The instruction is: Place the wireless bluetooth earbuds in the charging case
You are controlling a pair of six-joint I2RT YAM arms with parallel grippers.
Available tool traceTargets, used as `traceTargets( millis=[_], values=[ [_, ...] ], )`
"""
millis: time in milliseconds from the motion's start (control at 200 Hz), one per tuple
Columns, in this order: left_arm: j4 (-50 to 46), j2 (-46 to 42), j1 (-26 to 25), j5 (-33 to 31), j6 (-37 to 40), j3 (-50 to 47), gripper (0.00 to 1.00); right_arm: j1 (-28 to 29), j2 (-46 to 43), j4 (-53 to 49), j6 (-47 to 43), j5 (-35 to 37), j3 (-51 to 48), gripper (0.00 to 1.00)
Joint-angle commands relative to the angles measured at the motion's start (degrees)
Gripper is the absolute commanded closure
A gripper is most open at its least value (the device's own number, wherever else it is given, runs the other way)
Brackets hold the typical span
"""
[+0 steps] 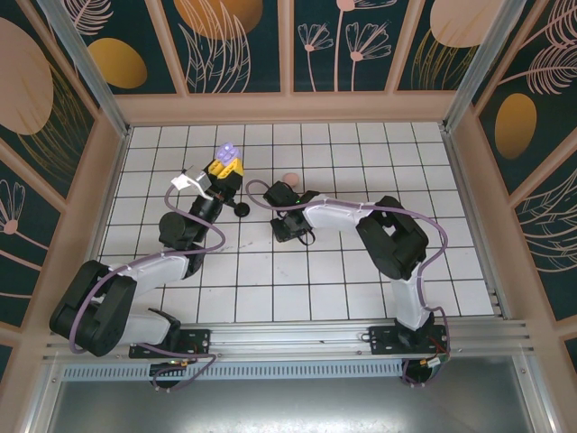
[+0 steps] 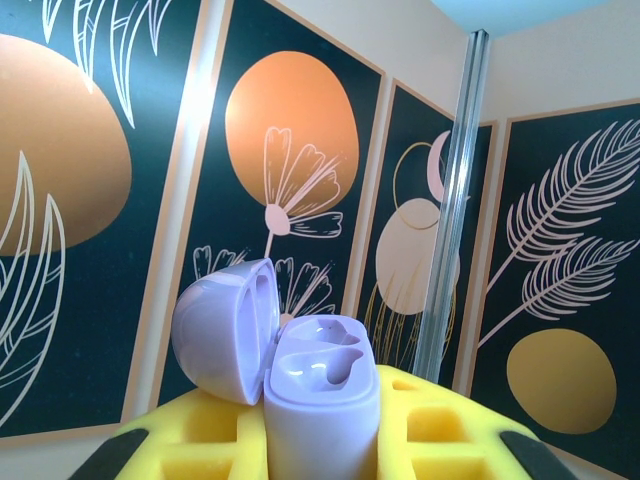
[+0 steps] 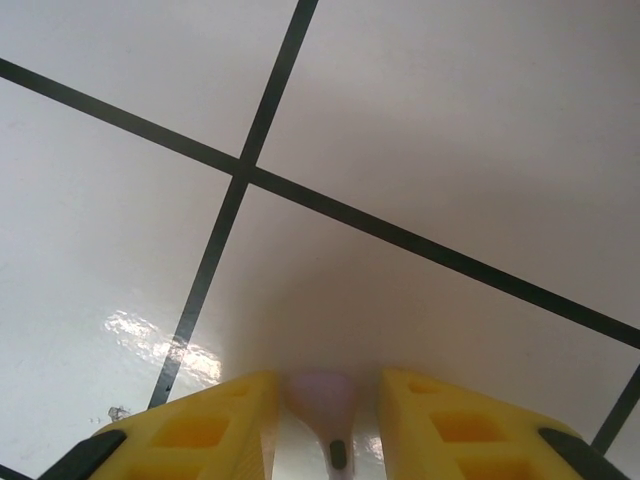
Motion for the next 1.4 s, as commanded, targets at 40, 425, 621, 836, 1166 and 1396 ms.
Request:
traceTargets(
  millis=[40, 425, 621, 836, 1166, 1396],
  values=[
    [0.81, -0.6, -0.12, 0.66, 0.42, -0.03, 1.0, 0.38, 2.57, -0.3, 0.01, 0.59, 1.02, 0.68],
    [0.31, -0.43, -0.11, 2.08, 0.36, 0.19, 1.0, -0.31, 3.0, -0.21, 1.55, 0.77, 1.91, 0.65],
    [0.29, -0.23, -0.11, 2.08, 0.53, 0.17, 1.0, -0.9, 3.91, -1.52, 3.91, -0.4, 3.68, 0.64],
    [0.29, 0.03, -0.11, 2.34, 0.69, 0.37, 1.0, -0.61, 4.51, -2.77, 5.13, -0.03, 3.9, 0.65],
    [0.29, -0.19, -0.11, 2.52, 0.58, 0.37, 1.0, 0.45, 3.72, -4.31, 6.51, 3.2, 2.43, 0.66],
    [0.2, -0.09, -0.11, 2.69, 0.27, 0.45, 1.0, 0.75, 3.64, -4.29, 7.06, 3.67, 1.87, 0.68]
  ],
)
